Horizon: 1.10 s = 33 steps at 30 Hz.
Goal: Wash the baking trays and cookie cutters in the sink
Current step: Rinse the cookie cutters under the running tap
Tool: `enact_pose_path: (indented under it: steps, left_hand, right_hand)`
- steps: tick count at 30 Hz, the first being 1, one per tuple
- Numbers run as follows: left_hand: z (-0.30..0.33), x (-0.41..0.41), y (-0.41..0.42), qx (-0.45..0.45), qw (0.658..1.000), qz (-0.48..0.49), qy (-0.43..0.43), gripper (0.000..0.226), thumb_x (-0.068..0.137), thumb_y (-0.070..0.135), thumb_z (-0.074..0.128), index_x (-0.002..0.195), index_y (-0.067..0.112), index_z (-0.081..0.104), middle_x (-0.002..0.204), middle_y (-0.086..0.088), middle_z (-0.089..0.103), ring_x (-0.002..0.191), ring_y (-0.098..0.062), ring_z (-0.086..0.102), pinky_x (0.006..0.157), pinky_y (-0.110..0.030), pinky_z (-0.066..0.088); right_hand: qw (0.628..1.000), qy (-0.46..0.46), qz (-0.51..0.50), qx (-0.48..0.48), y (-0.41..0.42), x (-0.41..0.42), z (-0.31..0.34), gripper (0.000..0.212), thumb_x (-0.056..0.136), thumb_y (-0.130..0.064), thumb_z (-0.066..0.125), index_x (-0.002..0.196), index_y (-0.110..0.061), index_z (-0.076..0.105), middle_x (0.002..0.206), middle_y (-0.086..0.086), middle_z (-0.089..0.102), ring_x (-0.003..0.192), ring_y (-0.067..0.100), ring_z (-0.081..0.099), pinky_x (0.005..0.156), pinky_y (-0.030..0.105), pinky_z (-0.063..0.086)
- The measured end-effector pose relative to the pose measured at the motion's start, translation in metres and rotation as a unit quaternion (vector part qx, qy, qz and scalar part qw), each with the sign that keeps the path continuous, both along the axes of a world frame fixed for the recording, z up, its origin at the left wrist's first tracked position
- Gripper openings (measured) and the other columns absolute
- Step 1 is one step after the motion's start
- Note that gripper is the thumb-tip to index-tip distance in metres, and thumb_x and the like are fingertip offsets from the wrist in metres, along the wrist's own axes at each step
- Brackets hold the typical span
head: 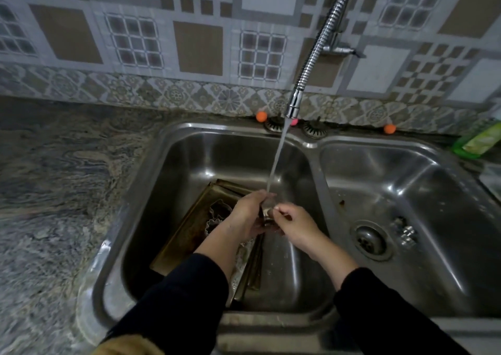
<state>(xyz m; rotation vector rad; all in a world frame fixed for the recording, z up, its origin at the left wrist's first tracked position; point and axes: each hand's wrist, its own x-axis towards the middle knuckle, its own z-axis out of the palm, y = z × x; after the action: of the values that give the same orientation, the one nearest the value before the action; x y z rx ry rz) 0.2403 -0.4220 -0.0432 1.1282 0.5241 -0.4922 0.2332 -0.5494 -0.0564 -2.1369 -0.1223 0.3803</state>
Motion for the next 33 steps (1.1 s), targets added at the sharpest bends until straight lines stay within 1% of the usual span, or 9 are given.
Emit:
enact_pose_path:
  steps: [6, 11, 15, 18, 20, 23, 26, 29, 33]
  left_hand:
    - [-0.004, -0.004, 0.009, 0.032, 0.999, -0.013, -0.008, 0.032, 0.103, 0.038, 0.036, 0.123, 0.029, 0.059, 0.114, -0.011, 0.066, 0.103, -0.026, 0.065, 0.078, -0.043, 0.056]
    - [-0.006, -0.008, 0.014, -0.059, 0.997, 0.045, -0.013, 0.035, 0.104, 0.031, 0.033, 0.126, 0.02, 0.058, 0.118, -0.014, 0.065, 0.106, -0.027, 0.062, 0.072, -0.037, 0.055]
    - [-0.009, -0.006, 0.019, -0.002, 0.999, 0.022, -0.029, 0.037, 0.102, 0.04, 0.039, 0.123, 0.016, 0.058, 0.113, -0.012, 0.068, 0.1, -0.023, 0.063, 0.074, -0.032, 0.052]
    - [-0.011, -0.003, 0.021, 0.012, 0.998, -0.01, -0.054, 0.042, 0.1, 0.042, 0.043, 0.12, 0.01, 0.061, 0.109, -0.011, 0.071, 0.106, -0.027, 0.065, 0.094, -0.038, 0.049]
    - [-0.008, -0.002, 0.023, 0.016, 0.997, -0.005, -0.069, 0.044, 0.1, 0.039, 0.044, 0.121, 0.005, 0.061, 0.113, -0.014, 0.069, 0.103, -0.029, 0.065, 0.093, -0.039, 0.049]
    - [-0.006, 0.002, 0.028, 0.044, 0.996, 0.019, -0.079, 0.04, 0.098, 0.037, 0.048, 0.12, 0.006, 0.062, 0.107, -0.016, 0.07, 0.082, -0.019, 0.065, 0.072, -0.03, 0.05]
    - [-0.006, 0.005, 0.034, 0.025, 0.996, 0.043, -0.08, 0.039, 0.097, 0.036, 0.05, 0.122, 0.007, 0.059, 0.103, -0.014, 0.071, 0.08, -0.017, 0.067, 0.073, -0.029, 0.051]
    - [-0.006, 0.005, 0.034, 0.014, 0.994, 0.053, -0.089, 0.043, 0.096, 0.036, 0.051, 0.125, 0.005, 0.057, 0.095, -0.009, 0.07, 0.078, -0.016, 0.069, 0.075, -0.03, 0.054]
    - [-0.005, 0.007, 0.026, 0.003, 0.997, 0.04, -0.073, 0.044, 0.095, 0.042, 0.051, 0.121, 0.008, 0.06, 0.108, -0.012, 0.071, 0.1, -0.025, 0.069, 0.091, -0.037, 0.053]
  right_hand:
    - [0.977, -0.168, 0.037, -0.128, 0.0, -0.002, 0.001, 0.012, 0.094, -0.018, 0.056, 0.091, -0.021, 0.068, 0.088, -0.012, 0.053, 0.081, 0.003, 0.054, 0.069, 0.012, 0.04]
    - [0.987, -0.149, -0.004, -0.056, 0.007, 0.006, 0.002, 0.017, 0.094, -0.024, 0.057, 0.099, -0.018, 0.072, 0.09, -0.01, 0.059, 0.08, 0.0, 0.056, 0.07, 0.012, 0.04]
    - [0.987, -0.137, -0.038, -0.078, 0.016, 0.025, 0.004, 0.027, 0.09, -0.022, 0.063, 0.116, -0.025, 0.063, 0.108, -0.011, 0.058, 0.097, 0.006, 0.058, 0.083, 0.02, 0.048]
    - [0.987, -0.11, -0.018, -0.117, 0.031, 0.035, 0.013, 0.012, 0.092, -0.022, 0.058, 0.096, -0.023, 0.069, 0.095, -0.007, 0.067, 0.088, 0.011, 0.064, 0.079, 0.028, 0.054]
    - [0.986, -0.101, -0.034, -0.126, 0.037, 0.043, 0.016, 0.015, 0.093, -0.02, 0.056, 0.088, -0.02, 0.07, 0.089, -0.003, 0.067, 0.087, 0.015, 0.065, 0.076, 0.026, 0.052]
    - [0.996, -0.028, -0.073, -0.041, 0.037, 0.048, 0.017, 0.016, 0.092, -0.018, 0.06, 0.104, -0.019, 0.069, 0.102, 0.0, 0.067, 0.096, 0.014, 0.063, 0.082, 0.025, 0.05]
    - [0.99, 0.017, -0.096, 0.097, 0.031, 0.043, 0.019, 0.022, 0.088, -0.011, 0.064, 0.095, -0.032, 0.065, 0.106, -0.003, 0.067, 0.097, 0.01, 0.063, 0.084, 0.028, 0.054]
    - [0.986, 0.02, -0.098, 0.131, 0.026, 0.043, 0.022, 0.027, 0.087, -0.008, 0.063, 0.09, -0.035, 0.068, 0.109, -0.002, 0.068, 0.099, 0.012, 0.064, 0.088, 0.032, 0.054]
    - [0.977, 0.025, -0.126, 0.17, 0.019, 0.044, 0.025, 0.025, 0.086, -0.005, 0.065, 0.092, -0.028, 0.069, 0.103, -0.001, 0.071, 0.098, 0.014, 0.065, 0.087, 0.029, 0.053]
